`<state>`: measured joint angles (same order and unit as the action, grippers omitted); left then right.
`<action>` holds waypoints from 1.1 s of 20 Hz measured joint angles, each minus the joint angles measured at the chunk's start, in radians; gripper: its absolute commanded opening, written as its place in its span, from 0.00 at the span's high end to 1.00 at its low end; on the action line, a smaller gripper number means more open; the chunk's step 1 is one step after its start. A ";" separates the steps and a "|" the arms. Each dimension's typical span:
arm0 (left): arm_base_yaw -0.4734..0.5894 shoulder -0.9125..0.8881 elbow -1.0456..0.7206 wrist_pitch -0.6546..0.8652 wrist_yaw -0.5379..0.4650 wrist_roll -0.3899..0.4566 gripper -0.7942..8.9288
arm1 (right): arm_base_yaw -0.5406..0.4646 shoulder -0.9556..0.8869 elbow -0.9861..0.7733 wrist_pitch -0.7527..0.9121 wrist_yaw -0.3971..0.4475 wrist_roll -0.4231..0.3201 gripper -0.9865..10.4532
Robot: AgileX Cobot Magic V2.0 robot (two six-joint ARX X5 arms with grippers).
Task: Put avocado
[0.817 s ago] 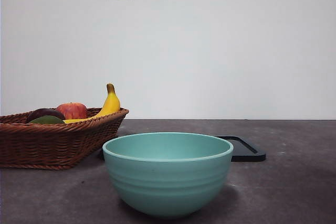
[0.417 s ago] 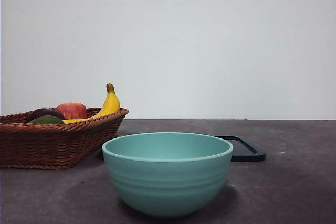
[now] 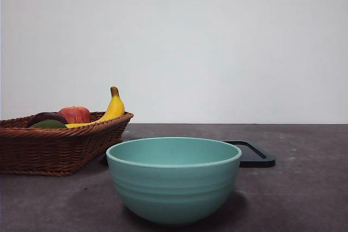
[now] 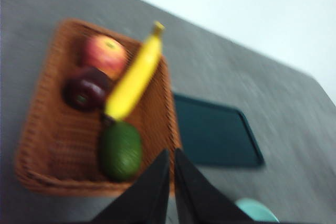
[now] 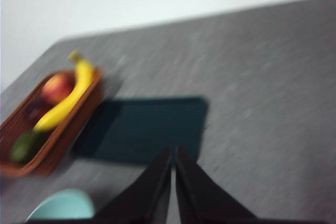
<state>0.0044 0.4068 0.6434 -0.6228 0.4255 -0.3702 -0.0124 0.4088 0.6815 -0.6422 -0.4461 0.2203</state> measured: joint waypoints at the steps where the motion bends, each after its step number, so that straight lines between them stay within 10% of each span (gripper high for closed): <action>1: 0.000 0.026 0.024 -0.024 0.028 0.018 0.90 | 0.005 0.035 0.034 -0.036 -0.026 -0.017 0.91; 9: -0.031 0.188 0.184 -0.278 0.241 0.178 0.90 | 0.111 0.246 0.241 -0.302 -0.180 -0.142 0.91; 18: -0.103 0.202 0.217 -0.436 0.255 0.284 0.90 | 0.331 0.311 0.264 -0.418 -0.181 -0.233 0.91; 22: -0.103 0.202 0.217 -0.442 0.255 0.283 0.67 | 0.339 0.312 0.264 -0.418 -0.181 -0.239 0.76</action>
<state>-0.0990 0.6086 0.8600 -1.0645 0.6804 -0.0872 0.3267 0.7204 0.9455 -1.0607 -0.6270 -0.0189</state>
